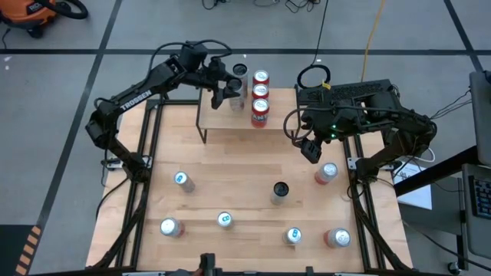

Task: Place canned beverage on shelf
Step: Put the left white and yellow soda can aligned with the other white and yellow soda can on the shelf

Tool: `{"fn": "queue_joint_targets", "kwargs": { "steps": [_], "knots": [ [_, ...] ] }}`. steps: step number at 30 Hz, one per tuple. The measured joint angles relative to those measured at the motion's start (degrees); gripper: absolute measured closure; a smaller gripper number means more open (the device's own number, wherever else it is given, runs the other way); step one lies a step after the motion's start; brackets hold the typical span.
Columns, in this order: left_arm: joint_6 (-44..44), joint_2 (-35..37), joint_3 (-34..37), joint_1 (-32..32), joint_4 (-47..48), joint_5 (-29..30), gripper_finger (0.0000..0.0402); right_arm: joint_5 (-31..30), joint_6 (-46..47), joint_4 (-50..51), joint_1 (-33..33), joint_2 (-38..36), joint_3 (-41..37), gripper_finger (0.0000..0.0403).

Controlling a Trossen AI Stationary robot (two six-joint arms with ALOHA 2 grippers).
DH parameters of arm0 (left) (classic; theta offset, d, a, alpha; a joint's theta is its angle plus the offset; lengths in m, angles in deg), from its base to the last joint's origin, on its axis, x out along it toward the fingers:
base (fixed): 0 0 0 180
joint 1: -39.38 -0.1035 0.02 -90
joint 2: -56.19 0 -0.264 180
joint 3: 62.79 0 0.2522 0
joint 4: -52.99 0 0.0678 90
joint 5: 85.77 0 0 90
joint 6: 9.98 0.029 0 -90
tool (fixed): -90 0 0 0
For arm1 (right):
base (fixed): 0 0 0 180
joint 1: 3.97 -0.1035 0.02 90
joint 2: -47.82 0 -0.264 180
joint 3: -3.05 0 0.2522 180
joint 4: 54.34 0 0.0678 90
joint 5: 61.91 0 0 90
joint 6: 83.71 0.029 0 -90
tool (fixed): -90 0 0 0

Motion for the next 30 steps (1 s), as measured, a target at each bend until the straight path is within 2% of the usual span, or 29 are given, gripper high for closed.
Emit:
{"fn": "queue_joint_targets", "kwargs": {
  "steps": [19,30],
  "knots": [
    [0.0,-3.37,0.02,-0.01,-2.42,0.18,0.0149,-0.02,-0.35,0.0,0.0,0.0,0.0,0.0112],
    [-0.02,-4.93,0.11,0.15,-2.29,2.34,0.0149,-0.16,-0.81,-0.02,0.0,0.0,0.0,0.0112]
  ]
}}
